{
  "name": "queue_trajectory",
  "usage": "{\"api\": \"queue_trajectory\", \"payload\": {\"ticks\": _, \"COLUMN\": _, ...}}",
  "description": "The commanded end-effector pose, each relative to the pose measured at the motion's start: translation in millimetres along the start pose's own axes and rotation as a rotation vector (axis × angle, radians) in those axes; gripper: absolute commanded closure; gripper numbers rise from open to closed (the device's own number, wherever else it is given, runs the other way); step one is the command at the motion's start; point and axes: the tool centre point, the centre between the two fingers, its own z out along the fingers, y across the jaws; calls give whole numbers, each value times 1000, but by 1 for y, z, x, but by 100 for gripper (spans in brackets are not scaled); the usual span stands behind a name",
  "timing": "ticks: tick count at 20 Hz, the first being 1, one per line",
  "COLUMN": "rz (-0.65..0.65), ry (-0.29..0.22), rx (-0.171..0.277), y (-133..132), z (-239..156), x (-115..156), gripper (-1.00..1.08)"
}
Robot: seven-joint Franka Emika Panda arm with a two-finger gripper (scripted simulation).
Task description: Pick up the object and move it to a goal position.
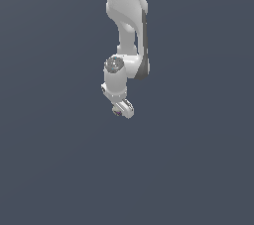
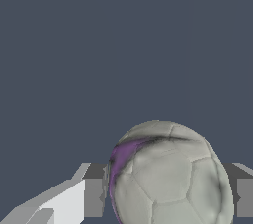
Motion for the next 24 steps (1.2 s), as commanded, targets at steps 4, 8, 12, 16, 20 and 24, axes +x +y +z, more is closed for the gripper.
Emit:
{"api": "queue_trajectory", "payload": {"ticks": 4, "rz": 0, "ry": 1, "rx": 1, "y": -4, "z": -19, "x": 3, "gripper": 108}}
{"api": "queue_trajectory", "payload": {"ticks": 8, "rz": 0, "ry": 1, "rx": 1, "y": -10, "z": -43, "x": 6, "gripper": 108}}
{"api": "queue_trajectory", "payload": {"ticks": 12, "rz": 1, "ry": 2, "rx": 1, "y": -16, "z": -74, "x": 10, "gripper": 108}}
{"api": "queue_trajectory", "payload": {"ticks": 16, "rz": 1, "ry": 2, "rx": 0, "y": -25, "z": -113, "x": 15, "gripper": 108}}
{"api": "queue_trajectory", "payload": {"ticks": 20, "rz": 2, "ry": 2, "rx": 0, "y": -33, "z": -153, "x": 21, "gripper": 108}}
{"api": "queue_trajectory", "payload": {"ticks": 24, "rz": 2, "ry": 3, "rx": -1, "y": -42, "z": -193, "x": 26, "gripper": 108}}
